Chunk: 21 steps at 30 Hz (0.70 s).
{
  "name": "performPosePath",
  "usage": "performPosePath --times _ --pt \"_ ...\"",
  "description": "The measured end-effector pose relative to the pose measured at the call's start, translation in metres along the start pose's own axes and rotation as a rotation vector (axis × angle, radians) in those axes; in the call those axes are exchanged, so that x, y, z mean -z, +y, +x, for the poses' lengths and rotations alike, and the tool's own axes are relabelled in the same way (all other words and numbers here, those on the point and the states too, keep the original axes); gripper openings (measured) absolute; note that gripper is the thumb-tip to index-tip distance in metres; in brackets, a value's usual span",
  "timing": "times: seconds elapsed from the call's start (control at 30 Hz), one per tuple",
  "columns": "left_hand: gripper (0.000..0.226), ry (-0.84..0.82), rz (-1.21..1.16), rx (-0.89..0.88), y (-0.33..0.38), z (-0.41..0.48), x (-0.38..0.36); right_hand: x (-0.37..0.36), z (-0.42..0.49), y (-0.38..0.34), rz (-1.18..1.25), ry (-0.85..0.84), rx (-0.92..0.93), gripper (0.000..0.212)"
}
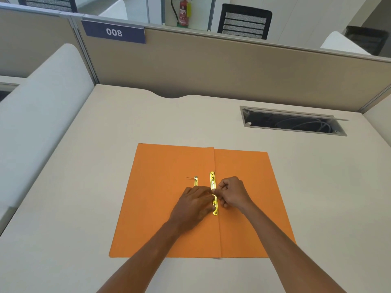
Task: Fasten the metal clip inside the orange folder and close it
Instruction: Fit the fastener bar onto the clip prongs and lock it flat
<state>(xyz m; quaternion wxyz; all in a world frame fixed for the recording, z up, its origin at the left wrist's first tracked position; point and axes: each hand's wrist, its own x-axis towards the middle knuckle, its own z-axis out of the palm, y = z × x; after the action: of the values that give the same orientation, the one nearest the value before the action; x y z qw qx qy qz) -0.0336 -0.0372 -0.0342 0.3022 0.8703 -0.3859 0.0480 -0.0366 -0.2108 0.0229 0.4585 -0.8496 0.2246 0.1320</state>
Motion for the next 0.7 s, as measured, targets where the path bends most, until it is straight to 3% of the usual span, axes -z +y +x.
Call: performPosePath --times 0.3,0.5,0.7 --pt "0.026 -0.063 0.07 -0.015 0.002 0.004 0.006 0.004 -0.003 -0.007 -0.07 -0.042 -0.022 0.021" --pt "0.029 -0.127 0.132 -0.057 0.001 0.01 0.012 0.011 -0.022 -0.009 -0.113 -0.201 -0.085 0.008" --pt "0.039 -0.221 0.175 -0.05 0.001 0.015 0.016 0.006 -0.038 0.0 -0.085 -0.164 -0.002 0.008"
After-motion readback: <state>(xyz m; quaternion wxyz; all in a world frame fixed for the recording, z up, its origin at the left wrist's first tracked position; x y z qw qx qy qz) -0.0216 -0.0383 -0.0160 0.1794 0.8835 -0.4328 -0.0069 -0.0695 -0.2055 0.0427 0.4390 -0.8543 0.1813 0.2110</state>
